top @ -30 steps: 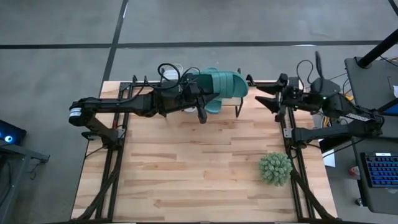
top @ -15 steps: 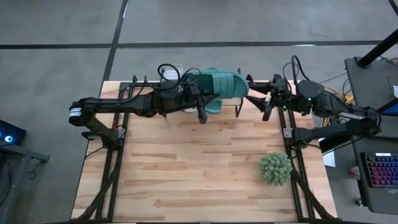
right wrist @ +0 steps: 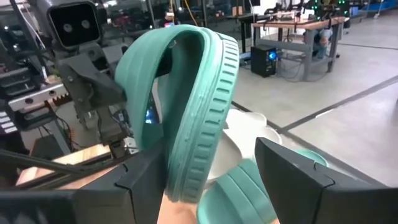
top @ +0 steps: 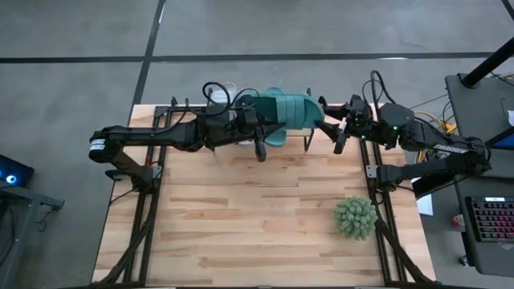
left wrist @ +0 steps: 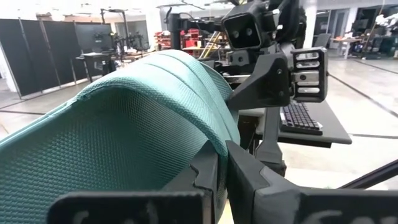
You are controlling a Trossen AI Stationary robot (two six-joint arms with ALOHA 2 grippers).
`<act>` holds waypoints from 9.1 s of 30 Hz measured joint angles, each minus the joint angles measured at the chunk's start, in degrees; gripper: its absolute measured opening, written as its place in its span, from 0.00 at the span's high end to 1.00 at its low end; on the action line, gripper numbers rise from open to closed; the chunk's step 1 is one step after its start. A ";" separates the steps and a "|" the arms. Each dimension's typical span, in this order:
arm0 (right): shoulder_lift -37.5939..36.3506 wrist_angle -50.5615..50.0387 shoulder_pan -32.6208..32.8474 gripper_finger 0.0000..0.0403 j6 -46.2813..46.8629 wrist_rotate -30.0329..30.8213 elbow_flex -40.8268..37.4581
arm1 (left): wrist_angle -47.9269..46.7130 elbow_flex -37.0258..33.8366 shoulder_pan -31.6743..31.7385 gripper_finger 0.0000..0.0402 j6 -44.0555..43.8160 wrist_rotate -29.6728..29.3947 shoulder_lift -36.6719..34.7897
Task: Pick and place slides into the shelf
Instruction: Put the green slide on the shelf
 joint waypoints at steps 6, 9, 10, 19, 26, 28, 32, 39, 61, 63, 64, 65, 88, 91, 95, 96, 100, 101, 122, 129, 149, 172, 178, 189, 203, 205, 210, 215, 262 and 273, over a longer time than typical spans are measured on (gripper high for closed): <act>1.17 0.61 0.00 0.43 -0.04 0.00 0.13 | -0.04 0.00 -0.14 1.00 0.00 0.30 0.00; 0.87 0.63 0.00 0.43 0.24 0.00 0.17 | 0.00 0.00 -0.16 1.00 0.00 0.41 0.00; 0.70 0.62 0.00 0.43 0.36 0.00 0.17 | 0.01 0.00 -0.16 1.00 0.00 0.39 0.00; -0.50 1.50 -0.11 0.43 0.42 0.04 0.20 | -0.33 -1.48 -0.31 1.00 -0.04 0.46 0.02; -0.18 1.40 -0.11 0.43 2.10 0.00 0.22 | -0.21 -1.53 -0.47 1.00 -0.04 0.43 0.02; -0.18 1.52 -0.11 0.43 2.07 0.01 0.22 | 0.05 -1.58 -0.47 1.00 -0.04 0.41 0.02; -0.18 1.79 -0.11 0.43 2.17 0.02 0.22 | 0.02 -1.64 -0.53 1.00 -0.04 0.51 0.02; -0.16 1.40 -0.11 0.49 5.33 -0.48 0.22 | 0.09 -1.62 -0.58 1.00 -0.06 0.73 0.02; -0.05 0.73 -0.12 0.88 13.55 -0.41 0.22 | 0.18 -1.57 -0.58 1.00 1.42 1.09 0.02; -0.05 -0.02 -0.13 0.91 14.33 -0.29 0.22 | 0.11 -1.60 -0.58 1.00 1.42 1.10 0.02; -0.05 -0.45 -0.12 0.91 14.85 0.02 0.22 | 0.03 -1.60 -0.58 1.00 1.42 1.12 0.02; -0.05 -0.75 -0.11 0.91 15.24 0.18 0.22 | -0.02 -1.60 -0.58 1.00 1.40 1.13 0.02; -0.68 -0.83 -0.13 0.92 15.47 1.86 0.20 | 0.24 -1.64 -0.53 0.61 6.98 1.63 -0.02; -1.21 -1.11 -0.11 0.92 15.45 2.89 0.20 | 0.24 -1.64 -0.53 0.51 7.06 -0.64 -0.09; -2.62 -1.69 -0.13 0.93 15.45 3.55 0.20 | 0.20 -1.40 -0.49 0.42 7.13 -4.31 -0.54; -2.97 -1.88 -0.11 0.93 15.45 3.93 0.20 | 0.16 -1.32 -0.48 0.41 7.17 -5.43 -0.69; -4.60 -3.01 -0.12 0.93 15.45 4.86 0.22 | 0.18 -1.31 -0.45 0.40 8.89 -8.68 -1.78; -4.89 -3.23 -0.11 0.93 15.45 5.43 0.22 | 0.16 -1.33 -0.45 0.40 9.58 -9.58 -2.31; -5.44 2.32 0.00 0.93 26.15 22.93 -0.01 | -0.91 -1.79 -0.90 0.40 31.17 -35.23 -11.45; -3.27 7.58 0.04 0.93 32.70 26.63 -0.46 | -5.62 -1.90 -0.90 0.40 37.60 -39.17 -13.23; 16.26 40.21 10.05 0.93 36.16 54.64 -2.69 | -11.01 -2.99 -0.90 0.40 49.31 -45.56 -21.38; 26.00 40.58 23.46 0.93 52.96 73.44 -2.69 | -17.79 -3.04 -1.28 0.40 46.89 -24.94 -18.94; 25.72 40.60 24.01 0.93 51.56 73.51 -2.69 | -18.49 -3.00 -0.02 0.40 34.24 -10.88 -17.87; 25.39 40.48 25.40 0.93 49.06 73.49 -2.69 | -25.01 6.52 9.00 0.40 11.46 21.39 -10.70; 25.39 40.47 26.72 0.93 45.00 73.46 -2.67 | -37.82 25.55 20.09 0.40 1.68 47.18 2.77; 25.37 40.48 27.03 0.93 44.86 73.46 -2.67 | -37.95 25.98 21.55 0.40 -0.13 48.48 3.68; 25.37 40.48 27.31 0.93 42.96 73.46 -2.67 | -37.99 25.90 24.73 0.40 -5.15 56.10 6.02; 25.35 40.50 27.67 0.93 42.78 73.14 -2.65 | -37.48 25.86 25.13 0.40 -6.18 58.01 8.32; 25.35 40.52 28.02 0.94 39.13 71.72 -2.64 | -31.82 24.94 23.09 0.51 -5.29 54.71 12.51; 25.35 40.50 28.02 0.94 38.71 71.54 -2.64 | -27.80 23.20 23.13 0.96 -8.35 54.36 12.46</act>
